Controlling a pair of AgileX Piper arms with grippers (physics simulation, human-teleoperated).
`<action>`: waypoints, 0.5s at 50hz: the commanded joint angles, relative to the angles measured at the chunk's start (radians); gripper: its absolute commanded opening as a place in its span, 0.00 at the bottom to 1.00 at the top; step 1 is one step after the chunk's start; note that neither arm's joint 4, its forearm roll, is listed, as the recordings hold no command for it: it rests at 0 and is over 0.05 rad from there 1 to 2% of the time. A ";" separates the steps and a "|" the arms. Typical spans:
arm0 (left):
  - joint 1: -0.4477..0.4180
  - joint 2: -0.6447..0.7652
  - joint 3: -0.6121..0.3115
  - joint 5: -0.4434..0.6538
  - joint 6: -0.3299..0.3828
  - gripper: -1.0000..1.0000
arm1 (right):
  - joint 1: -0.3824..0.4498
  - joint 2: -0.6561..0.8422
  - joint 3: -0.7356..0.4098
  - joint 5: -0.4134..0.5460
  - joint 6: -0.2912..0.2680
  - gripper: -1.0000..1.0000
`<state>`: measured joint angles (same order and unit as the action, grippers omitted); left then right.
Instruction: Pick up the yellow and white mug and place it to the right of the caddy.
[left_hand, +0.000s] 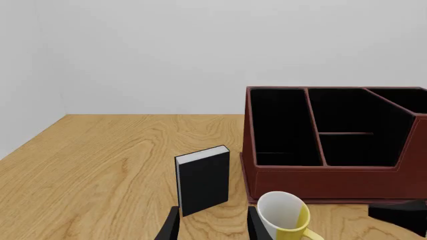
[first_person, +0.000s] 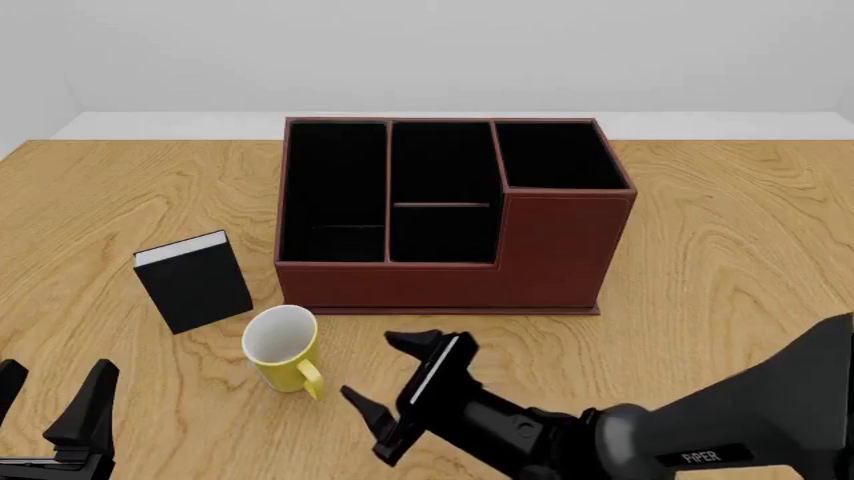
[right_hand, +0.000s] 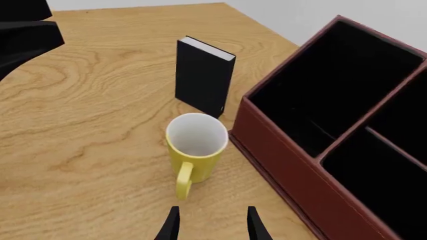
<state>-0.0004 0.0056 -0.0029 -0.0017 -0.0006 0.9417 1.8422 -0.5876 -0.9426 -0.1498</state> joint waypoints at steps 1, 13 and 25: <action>0.000 0.000 0.000 0.000 0.000 1.00 | 0.012 0.033 -0.031 0.008 -0.003 1.00; 0.000 0.000 0.000 0.000 0.000 1.00 | 0.017 0.055 -0.056 0.014 -0.008 1.00; 0.000 0.000 0.000 0.000 0.000 1.00 | 0.040 0.100 -0.098 0.023 -0.012 1.00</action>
<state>-0.0004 0.0056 -0.0029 -0.0017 -0.0005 0.9648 1.9093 -0.6549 -0.9254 -0.1568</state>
